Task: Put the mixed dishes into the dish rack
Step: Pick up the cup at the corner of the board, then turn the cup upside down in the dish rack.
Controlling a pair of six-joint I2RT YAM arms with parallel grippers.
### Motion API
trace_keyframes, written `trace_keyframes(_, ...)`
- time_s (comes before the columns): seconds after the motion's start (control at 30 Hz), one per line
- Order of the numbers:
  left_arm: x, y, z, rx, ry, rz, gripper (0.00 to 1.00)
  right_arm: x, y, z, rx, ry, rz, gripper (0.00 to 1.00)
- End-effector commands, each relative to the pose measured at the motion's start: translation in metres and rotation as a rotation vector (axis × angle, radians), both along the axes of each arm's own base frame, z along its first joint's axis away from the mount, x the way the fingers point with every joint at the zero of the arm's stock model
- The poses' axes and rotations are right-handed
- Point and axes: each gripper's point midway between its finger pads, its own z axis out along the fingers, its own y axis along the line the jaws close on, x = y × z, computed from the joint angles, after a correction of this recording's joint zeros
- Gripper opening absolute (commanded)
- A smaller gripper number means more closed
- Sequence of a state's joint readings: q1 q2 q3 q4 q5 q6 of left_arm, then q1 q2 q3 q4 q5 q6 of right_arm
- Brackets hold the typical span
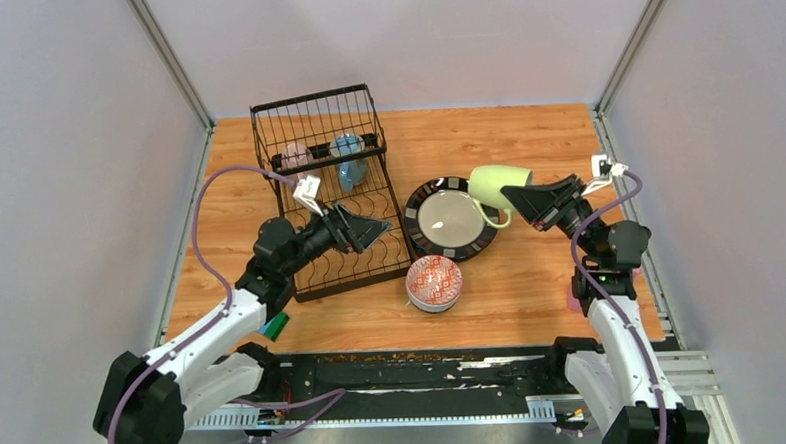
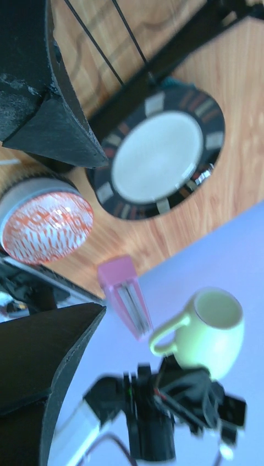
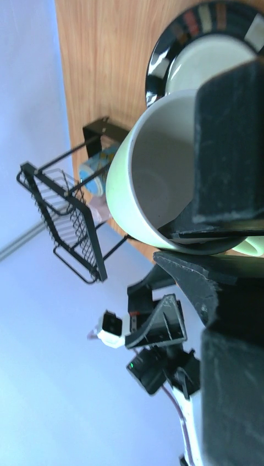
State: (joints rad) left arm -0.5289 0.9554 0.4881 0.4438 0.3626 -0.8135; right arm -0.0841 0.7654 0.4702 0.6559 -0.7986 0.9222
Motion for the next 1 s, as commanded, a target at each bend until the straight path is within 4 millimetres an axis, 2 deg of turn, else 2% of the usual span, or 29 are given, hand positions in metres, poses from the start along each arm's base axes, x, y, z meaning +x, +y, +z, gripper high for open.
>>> trace_keyframes(0.0, -0.010, -0.019, 0.047, -0.269, -0.071, -0.107, 0.98, -0.037, 0.018, 0.052, 0.074, -0.247, 0.126, 0.00)
trace_keyframes(0.03, -0.016, -0.024, 0.062, -0.335, -0.096, -0.135, 0.97, -0.037, 0.022, 0.053, 0.081, -0.250, 0.134, 0.00)
trace_keyframes(0.07, -0.011, -0.030, 0.056, -0.346, -0.074, -0.137, 0.97, -0.038, 0.028, 0.053, 0.087, -0.250, 0.156, 0.00)
trace_keyframes(0.1, -0.019, -0.038, 0.066, -0.387, -0.094, -0.173, 0.96, -0.039, 0.033, 0.053, 0.093, -0.249, 0.170, 0.00)
trace_keyframes(0.13, -0.014, -0.046, 0.061, -0.392, -0.074, -0.178, 0.96, -0.040, 0.038, 0.054, 0.098, -0.251, 0.183, 0.00)
trace_keyframes(0.17, -0.020, -0.051, 0.069, -0.429, -0.085, -0.204, 0.95, -0.040, 0.041, 0.055, 0.105, -0.253, 0.189, 0.00)
trace_keyframes(0.27, -0.018, -0.067, 0.072, -0.505, -0.088, -0.235, 0.93, -0.041, 0.048, 0.058, 0.138, -0.256, 0.198, 0.00)
trace_keyframes(0.43, -0.025, -0.090, 0.081, -0.584, -0.089, -0.333, 0.84, -0.042, 0.061, 0.060, 0.161, -0.252, 0.227, 0.00)
trace_keyframes(0.57, -0.030, -0.088, 0.086, -0.588, -0.122, -0.320, 0.83, -0.038, 0.065, 0.058, 0.174, -0.239, 0.226, 0.00)
trace_keyframes(0.7, -0.037, -0.095, 0.092, -0.567, -0.146, -0.344, 0.84, -0.036, 0.068, 0.058, 0.184, -0.237, 0.232, 0.00)
trace_keyframes(0.97, -0.038, -0.111, 0.084, -0.559, -0.099, -0.365, 0.81, -0.037, 0.080, 0.059, 0.186, -0.234, 0.269, 0.00)
